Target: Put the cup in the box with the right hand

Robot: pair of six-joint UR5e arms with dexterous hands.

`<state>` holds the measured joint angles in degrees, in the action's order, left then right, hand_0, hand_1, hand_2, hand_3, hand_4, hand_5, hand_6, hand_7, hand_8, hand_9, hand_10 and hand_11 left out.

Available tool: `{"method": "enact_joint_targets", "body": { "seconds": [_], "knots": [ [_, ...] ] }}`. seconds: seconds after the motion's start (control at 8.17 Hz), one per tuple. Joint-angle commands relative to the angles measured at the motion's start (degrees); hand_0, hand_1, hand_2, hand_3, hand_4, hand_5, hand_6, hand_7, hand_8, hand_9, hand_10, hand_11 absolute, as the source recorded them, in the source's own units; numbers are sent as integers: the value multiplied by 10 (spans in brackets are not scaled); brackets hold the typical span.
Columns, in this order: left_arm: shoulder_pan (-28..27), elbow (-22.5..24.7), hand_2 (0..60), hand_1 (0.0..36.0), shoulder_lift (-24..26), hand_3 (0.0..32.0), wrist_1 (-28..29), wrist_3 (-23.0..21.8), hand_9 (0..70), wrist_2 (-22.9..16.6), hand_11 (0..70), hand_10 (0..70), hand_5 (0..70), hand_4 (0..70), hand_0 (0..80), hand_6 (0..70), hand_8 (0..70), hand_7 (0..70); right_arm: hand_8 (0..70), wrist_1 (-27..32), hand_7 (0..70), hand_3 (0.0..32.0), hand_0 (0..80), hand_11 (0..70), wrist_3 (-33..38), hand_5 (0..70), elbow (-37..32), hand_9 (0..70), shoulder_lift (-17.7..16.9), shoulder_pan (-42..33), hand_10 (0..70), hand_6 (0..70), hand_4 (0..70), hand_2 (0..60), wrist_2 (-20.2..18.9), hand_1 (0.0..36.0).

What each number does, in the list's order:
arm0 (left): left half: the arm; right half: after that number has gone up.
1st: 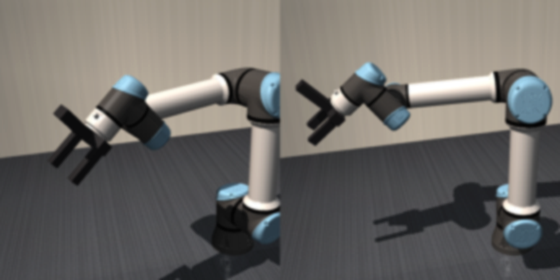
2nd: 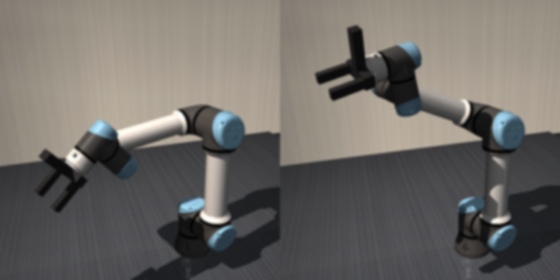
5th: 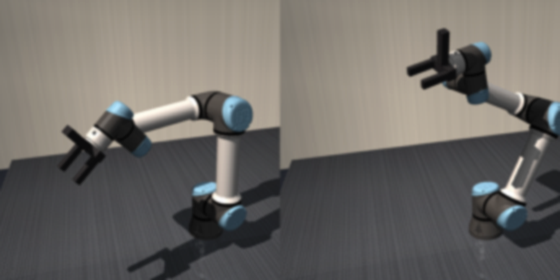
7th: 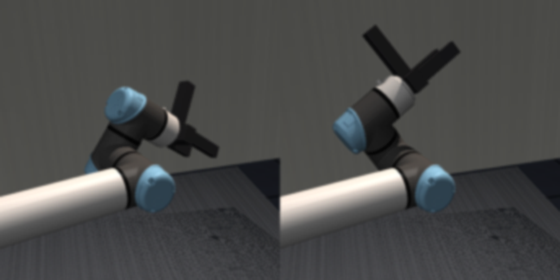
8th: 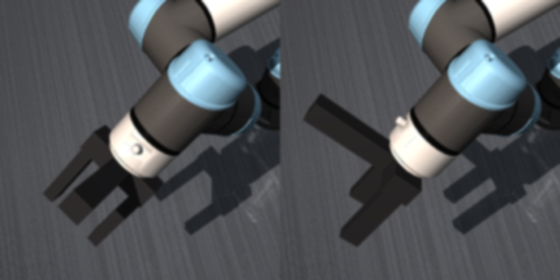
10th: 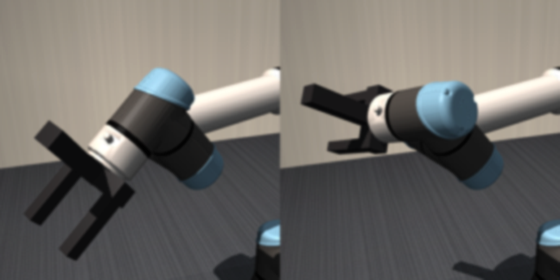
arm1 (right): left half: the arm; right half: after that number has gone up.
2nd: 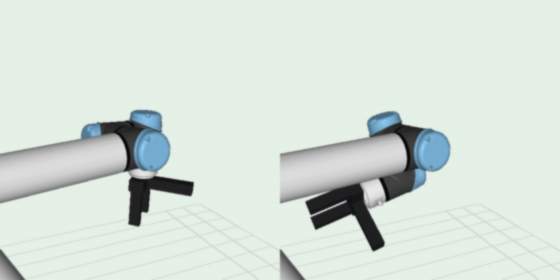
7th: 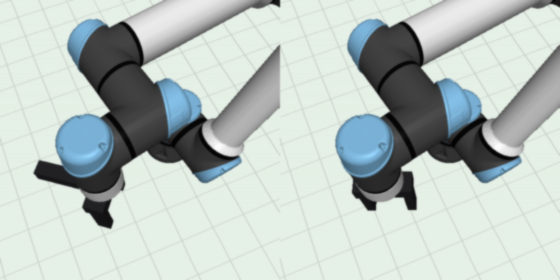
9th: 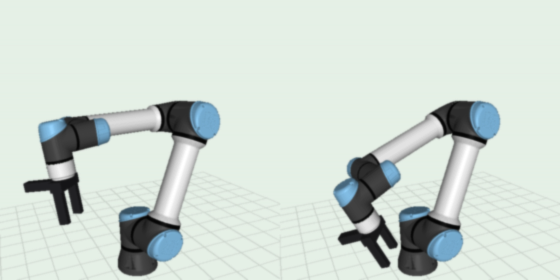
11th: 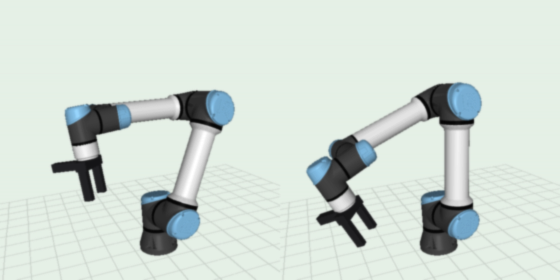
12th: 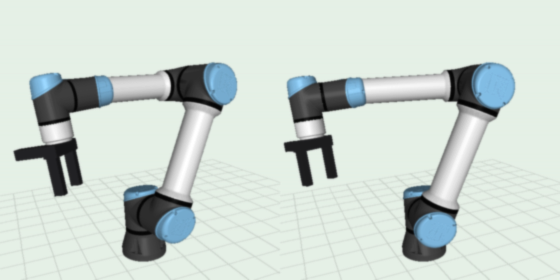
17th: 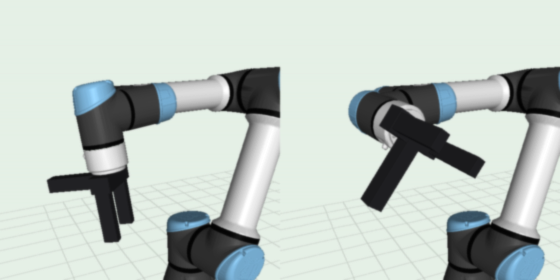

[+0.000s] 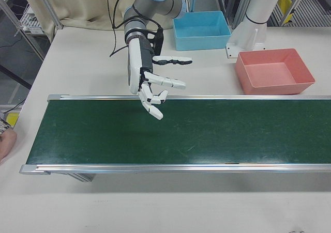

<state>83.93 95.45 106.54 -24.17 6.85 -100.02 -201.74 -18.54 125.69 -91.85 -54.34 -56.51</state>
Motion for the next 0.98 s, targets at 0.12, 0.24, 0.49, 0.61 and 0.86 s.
{"method": "enact_joint_targets", "body": {
  "seconds": [0.12, 0.24, 0.49, 0.61, 0.86],
  "knots": [
    [0, 0, 0, 0, 0, 0, 0, -1, 0, 0, 0, 0, 0, 0, 0, 0, 0, 0, 76, 0, 700, 0, 581, 196, 0, 67, 0, 227, 0, -1, 123, 176, 438, 55, 0, 187],
    [0, 0, 0, 0, 0, 0, 0, 0, 0, 0, 0, 0, 0, 0, 0, 0, 0, 0, 76, 0, 700, 0, 583, 196, 0, 67, 1, 228, 0, -1, 123, 176, 439, 53, 0, 186],
    [0, 0, 0, 0, 0, 0, 0, 0, 0, 0, 0, 0, 0, 0, 0, 0, 0, 0, 77, 0, 700, 0, 582, 196, 0, 67, 1, 228, 0, -1, 123, 176, 441, 58, 0, 186],
    [0, 0, 0, 0, 0, 0, 0, -1, 0, 0, 0, 0, 0, 0, 0, 0, 0, 0, 76, 0, 700, 0, 582, 196, 0, 67, 1, 227, 0, -1, 123, 176, 441, 54, 0, 187],
    [0, 0, 0, 0, 0, 0, 0, 0, 0, 0, 0, 0, 0, 0, 0, 0, 0, 0, 76, -1, 700, 0, 584, 196, 0, 67, 1, 227, 0, -1, 122, 176, 440, 49, 0, 185]
  ]
}}
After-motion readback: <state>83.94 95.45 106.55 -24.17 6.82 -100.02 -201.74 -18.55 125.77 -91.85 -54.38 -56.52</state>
